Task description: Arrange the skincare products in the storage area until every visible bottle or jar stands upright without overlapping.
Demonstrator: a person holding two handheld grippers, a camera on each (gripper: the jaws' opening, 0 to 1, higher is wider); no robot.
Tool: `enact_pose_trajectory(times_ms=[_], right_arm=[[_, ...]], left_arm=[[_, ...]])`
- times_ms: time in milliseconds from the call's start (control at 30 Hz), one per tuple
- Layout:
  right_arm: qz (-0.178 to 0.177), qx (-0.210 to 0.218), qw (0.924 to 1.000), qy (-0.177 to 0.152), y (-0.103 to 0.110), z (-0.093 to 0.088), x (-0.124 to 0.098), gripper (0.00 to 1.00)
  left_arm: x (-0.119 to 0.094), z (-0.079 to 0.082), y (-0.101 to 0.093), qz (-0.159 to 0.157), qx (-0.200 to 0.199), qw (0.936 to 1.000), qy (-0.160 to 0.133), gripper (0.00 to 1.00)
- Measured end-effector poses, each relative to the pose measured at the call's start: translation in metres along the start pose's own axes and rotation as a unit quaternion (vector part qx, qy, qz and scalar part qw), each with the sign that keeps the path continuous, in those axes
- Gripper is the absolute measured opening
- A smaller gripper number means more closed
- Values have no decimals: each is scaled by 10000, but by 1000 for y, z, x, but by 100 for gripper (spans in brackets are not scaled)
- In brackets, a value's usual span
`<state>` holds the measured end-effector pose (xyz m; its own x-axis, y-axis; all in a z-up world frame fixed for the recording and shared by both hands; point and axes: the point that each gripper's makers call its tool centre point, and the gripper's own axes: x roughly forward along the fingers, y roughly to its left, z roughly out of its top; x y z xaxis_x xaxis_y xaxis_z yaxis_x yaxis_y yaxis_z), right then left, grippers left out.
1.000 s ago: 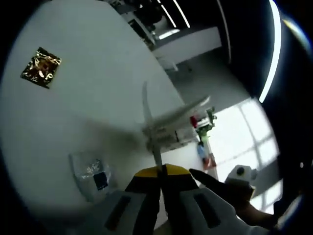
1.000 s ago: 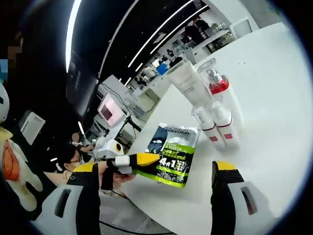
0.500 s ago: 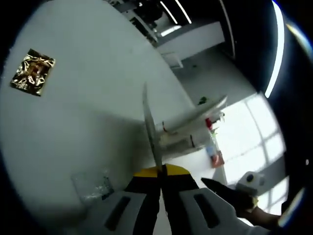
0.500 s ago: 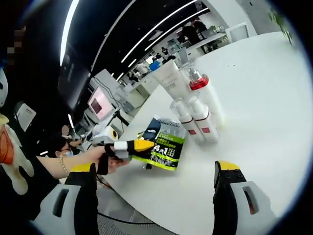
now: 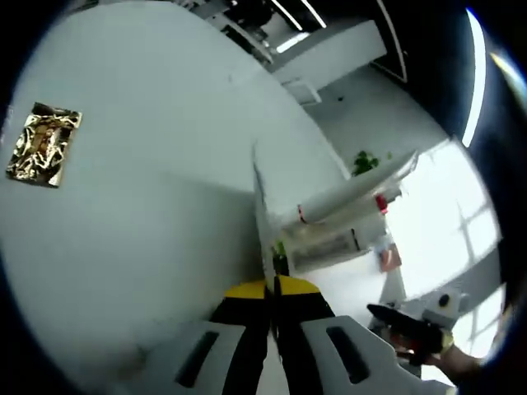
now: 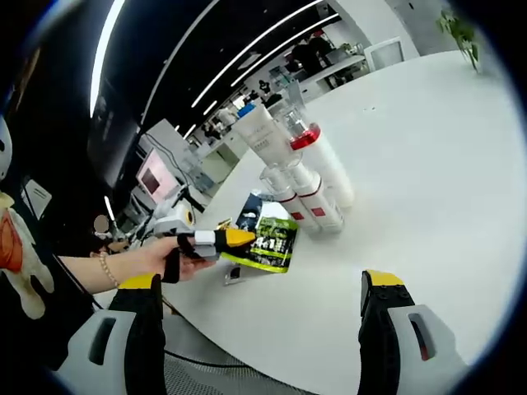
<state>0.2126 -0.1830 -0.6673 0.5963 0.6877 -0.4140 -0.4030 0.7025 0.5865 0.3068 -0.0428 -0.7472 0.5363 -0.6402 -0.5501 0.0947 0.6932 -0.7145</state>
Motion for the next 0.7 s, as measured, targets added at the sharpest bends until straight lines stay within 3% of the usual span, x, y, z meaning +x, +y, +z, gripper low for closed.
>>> enact_pose_trajectory(times_ms=[100,267,400,700], right_arm=[[-2,9,10000,-4,-2,0,0,100],[12,27,10000,-15,-2,0,0,100],[17,39,10000,-12,-2,0,0,100],[19,56,10000,-19,-1,1,-1,100]], left_arm=[[0,4,6,141,35,9999,9,0],[-1,5,9,413,424,9982,23,2],[-3,4,13,677,879,9938,79,7],[-6,1,13,1011,1286,9863,209,16]])
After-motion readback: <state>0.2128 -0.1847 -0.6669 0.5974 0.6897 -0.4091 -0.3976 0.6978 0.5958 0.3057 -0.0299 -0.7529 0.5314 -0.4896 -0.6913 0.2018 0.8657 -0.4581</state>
